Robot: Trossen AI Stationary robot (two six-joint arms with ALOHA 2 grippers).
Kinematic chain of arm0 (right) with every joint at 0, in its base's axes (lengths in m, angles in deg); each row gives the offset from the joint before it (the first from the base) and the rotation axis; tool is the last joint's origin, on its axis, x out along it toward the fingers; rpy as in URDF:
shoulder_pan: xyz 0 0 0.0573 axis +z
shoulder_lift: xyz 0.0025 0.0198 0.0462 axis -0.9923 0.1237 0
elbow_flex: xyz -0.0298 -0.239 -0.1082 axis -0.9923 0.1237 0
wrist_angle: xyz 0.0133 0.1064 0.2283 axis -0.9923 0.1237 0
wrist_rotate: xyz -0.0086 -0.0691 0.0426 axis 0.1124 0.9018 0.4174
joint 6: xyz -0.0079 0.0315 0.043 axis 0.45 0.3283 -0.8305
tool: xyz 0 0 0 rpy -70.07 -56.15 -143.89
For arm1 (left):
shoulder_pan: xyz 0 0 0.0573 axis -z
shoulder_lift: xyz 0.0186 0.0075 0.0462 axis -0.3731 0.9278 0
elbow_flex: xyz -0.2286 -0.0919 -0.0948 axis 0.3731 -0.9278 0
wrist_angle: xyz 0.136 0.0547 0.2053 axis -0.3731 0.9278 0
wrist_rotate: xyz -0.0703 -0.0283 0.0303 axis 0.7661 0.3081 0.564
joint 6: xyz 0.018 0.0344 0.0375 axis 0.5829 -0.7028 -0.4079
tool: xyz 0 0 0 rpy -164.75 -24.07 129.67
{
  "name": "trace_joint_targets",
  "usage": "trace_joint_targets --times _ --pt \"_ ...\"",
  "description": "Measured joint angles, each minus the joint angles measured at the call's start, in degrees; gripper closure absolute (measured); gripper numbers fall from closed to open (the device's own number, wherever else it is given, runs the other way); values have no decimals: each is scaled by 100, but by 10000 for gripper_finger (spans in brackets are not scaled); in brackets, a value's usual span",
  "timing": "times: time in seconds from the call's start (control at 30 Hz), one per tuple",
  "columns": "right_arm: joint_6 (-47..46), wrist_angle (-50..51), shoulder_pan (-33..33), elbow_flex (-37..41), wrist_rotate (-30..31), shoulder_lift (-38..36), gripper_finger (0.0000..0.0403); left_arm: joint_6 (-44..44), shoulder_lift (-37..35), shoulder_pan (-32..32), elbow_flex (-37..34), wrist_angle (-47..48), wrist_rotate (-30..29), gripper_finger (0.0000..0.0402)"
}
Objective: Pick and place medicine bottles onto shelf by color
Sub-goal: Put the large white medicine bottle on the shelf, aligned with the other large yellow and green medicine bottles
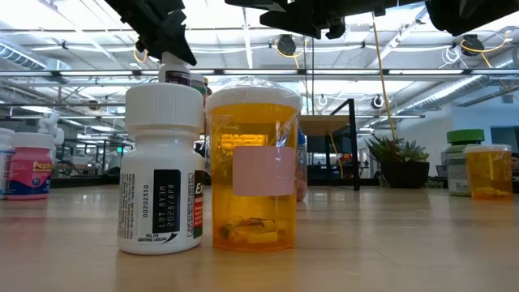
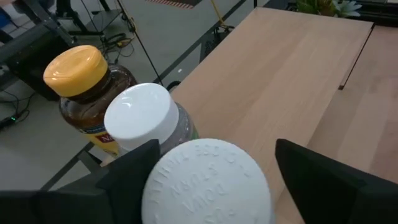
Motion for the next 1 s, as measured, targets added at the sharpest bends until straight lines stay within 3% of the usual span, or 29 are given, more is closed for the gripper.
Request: trace_joint_targets --times 0.3,0.77,1.0 --pt "-28 28 0 0 0 0 23 -141 -93 12 38 186 -28 16" --pt "-180 224 0 2 4 0 23 -315 -1161 415 98 322 -794 14" --pt "-181 268 -4 2 2 0 23 441 -1385 1002 90 1545 -1423 14"
